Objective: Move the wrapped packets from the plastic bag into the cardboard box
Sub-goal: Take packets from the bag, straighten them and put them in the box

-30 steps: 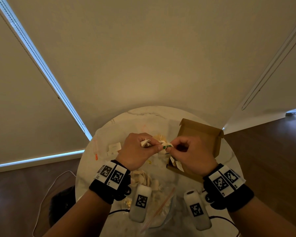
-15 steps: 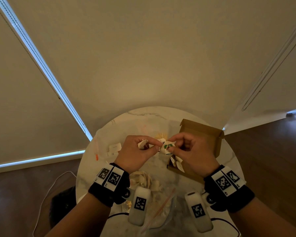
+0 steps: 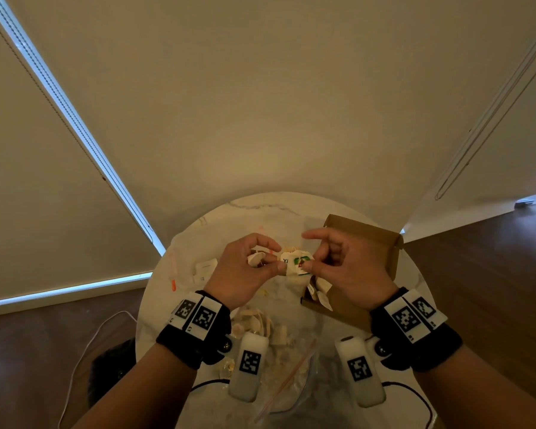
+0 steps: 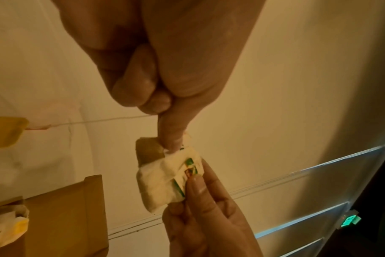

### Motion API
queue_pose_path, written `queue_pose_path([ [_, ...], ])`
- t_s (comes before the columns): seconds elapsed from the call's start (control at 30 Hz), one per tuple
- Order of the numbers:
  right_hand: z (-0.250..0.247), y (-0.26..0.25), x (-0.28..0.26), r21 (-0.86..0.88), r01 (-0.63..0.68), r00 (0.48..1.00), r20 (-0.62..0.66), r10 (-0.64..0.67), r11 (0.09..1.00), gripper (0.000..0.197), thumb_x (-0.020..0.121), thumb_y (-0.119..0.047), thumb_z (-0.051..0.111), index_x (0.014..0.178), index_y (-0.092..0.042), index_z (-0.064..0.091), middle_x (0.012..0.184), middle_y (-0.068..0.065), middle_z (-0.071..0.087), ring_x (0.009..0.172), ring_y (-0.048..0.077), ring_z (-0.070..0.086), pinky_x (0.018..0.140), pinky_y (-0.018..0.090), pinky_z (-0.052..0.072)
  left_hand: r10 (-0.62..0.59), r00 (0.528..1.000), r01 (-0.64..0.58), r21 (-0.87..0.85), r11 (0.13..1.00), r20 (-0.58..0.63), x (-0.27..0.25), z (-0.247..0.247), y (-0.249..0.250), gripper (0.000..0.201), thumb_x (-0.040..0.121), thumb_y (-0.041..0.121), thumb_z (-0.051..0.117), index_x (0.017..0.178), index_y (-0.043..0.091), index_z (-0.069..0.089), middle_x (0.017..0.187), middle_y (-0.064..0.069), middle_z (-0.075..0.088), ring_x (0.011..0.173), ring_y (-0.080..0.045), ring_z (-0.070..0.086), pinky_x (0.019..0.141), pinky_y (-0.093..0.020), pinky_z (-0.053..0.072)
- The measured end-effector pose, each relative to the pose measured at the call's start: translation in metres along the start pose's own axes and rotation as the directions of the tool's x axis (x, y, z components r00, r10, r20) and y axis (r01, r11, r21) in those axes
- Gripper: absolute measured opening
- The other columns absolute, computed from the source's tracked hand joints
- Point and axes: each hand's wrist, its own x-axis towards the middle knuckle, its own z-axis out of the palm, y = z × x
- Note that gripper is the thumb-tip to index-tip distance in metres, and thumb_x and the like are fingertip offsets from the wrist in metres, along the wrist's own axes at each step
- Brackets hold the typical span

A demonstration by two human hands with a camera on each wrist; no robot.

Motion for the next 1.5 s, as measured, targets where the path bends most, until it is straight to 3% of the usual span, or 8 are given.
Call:
queue_pose_path([
  [0.13, -0.001, -0.001, 0.005, -0.08, -0.039, 0.998, 0.041, 0.042, 0.996, 0.016, 0.077, -0.012, 0.078, 0.091, -0.017, 0.074, 0.075, 0.007, 0.07, 0.062, 0.007, 0.061, 0.059, 0.016, 0.05, 0.021, 0.997, -0.018, -0.033, 0.999, 0.072, -0.001, 0.001, 0.003, 0.015, 0.075, 0.004, 0.08, 0.087, 0.006, 0.071, 0.077, -0.008, 0.075, 0.071, -0.012, 0.071, 0.065, -0.017, 0.051],
  [0.23, -0.001, 0.004, 0.009, -0.072, -0.062, 0.998, 0.029, 0.064, 0.996, 0.006, 0.078, -0.015, 0.078, 0.083, -0.013, 0.074, 0.076, 0.006, 0.072, 0.067, 0.015, 0.064, 0.063, 0.025, 0.053, 0.023, 0.995, -0.015, -0.084, 0.996, 0.095, -0.003, 0.003, 0.006, 0.015, 0.076, 0.003, 0.079, 0.09, 0.002, 0.073, 0.078, -0.009, 0.075, 0.063, -0.005, 0.067, 0.06, -0.014, 0.05],
  [0.47, -0.002, 0.006, 0.013, -0.043, -0.067, 0.994, 0.079, 0.07, 0.997, 0.016, 0.082, -0.017, 0.075, 0.098, -0.016, 0.072, 0.082, 0.01, 0.07, 0.067, 0.016, 0.064, 0.062, 0.023, 0.053, 0.047, 0.998, -0.049, 0.051, 0.998, 0.038, 0.011, 0.014, -0.005, 0.01, 0.076, 0.007, 0.08, 0.085, 0.007, 0.075, 0.076, -0.01, 0.074, 0.072, -0.027, 0.069, 0.068, -0.032, 0.055],
  [0.7, -0.017, 0.023, 0.028, -0.295, -0.072, 0.988, 0.111, 0.109, 0.953, 0.012, 0.083, -0.014, 0.073, 0.083, -0.026, 0.071, 0.08, -0.005, 0.071, 0.073, 0.01, 0.067, 0.066, 0.022, 0.056, 0.024, 0.997, -0.03, 0.084, 0.996, 0.067, 0.022, 0.024, -0.013, 0.015, 0.074, 0.013, 0.083, 0.087, 0.014, 0.075, 0.08, -0.001, 0.074, 0.065, -0.002, 0.063, 0.062, -0.018, 0.049],
  [0.9, -0.034, 0.117, 0.034, -0.45, -0.32, 0.937, -0.022, 0.348, 0.834, 0.013, 0.087, -0.015, 0.067, 0.088, -0.027, 0.064, 0.093, -0.005, 0.065, 0.09, 0.016, 0.061, 0.079, 0.024, 0.049, -0.194, 0.98, 0.197, 0.13, 0.972, -0.037, 0.028, 0.021, -0.037, 0.007, 0.082, 0.025, 0.075, 0.087, 0.02, 0.072, 0.085, -0.001, 0.071, 0.071, -0.01, 0.061, 0.061, -0.019, 0.047],
  [1.03, -0.033, 0.178, 0.025, -0.584, -0.445, 0.875, -0.122, 0.468, 0.679, 0.011, 0.088, -0.019, 0.065, 0.099, -0.02, 0.068, 0.107, 0.0, 0.066, 0.092, 0.011, 0.052, 0.084, 0.022, 0.038, -0.406, 0.913, 0.408, -0.039, 0.912, 0.048, 0.027, 0.026, -0.043, 0.01, 0.087, 0.005, 0.064, 0.094, 0.012, 0.067, 0.096, -0.029, 0.065, 0.052, -0.017, 0.044, 0.048, -0.027, 0.037],
  [1.27, -0.019, 0.223, 0.008, -0.687, -0.434, 0.839, -0.075, 0.538, 0.582, 0.01, 0.088, -0.028, 0.065, 0.093, -0.025, 0.073, 0.105, -0.001, 0.07, 0.094, 0.017, 0.06, 0.085, 0.028, 0.049, -0.484, 0.856, 0.512, -0.17, 0.842, 0.184, 0.022, 0.025, -0.045, 0.045, 0.084, -0.02, 0.034, 0.116, 0.005, 0.053, 0.1, -0.019, 0.065, 0.071, -0.022, 0.053, 0.06, -0.032, 0.046],
  [1.5, -0.028, 0.213, 0.003, -0.66, -0.456, 0.792, 0.005, 0.611, 0.597, 0.027, 0.092, -0.018, 0.05, 0.101, -0.026, 0.074, 0.118, -0.001, 0.065, 0.104, 0.02, 0.057, 0.093, 0.031, 0.046, -0.374, 0.909, 0.399, -0.128, 0.908, 0.185, 0.018, 0.025, -0.045, 0.028, 0.098, -0.008, 0.03, 0.121, 0.004, 0.042, 0.099, -0.018, 0.065, 0.081, -0.023, 0.062, 0.073, -0.034, 0.054],
])
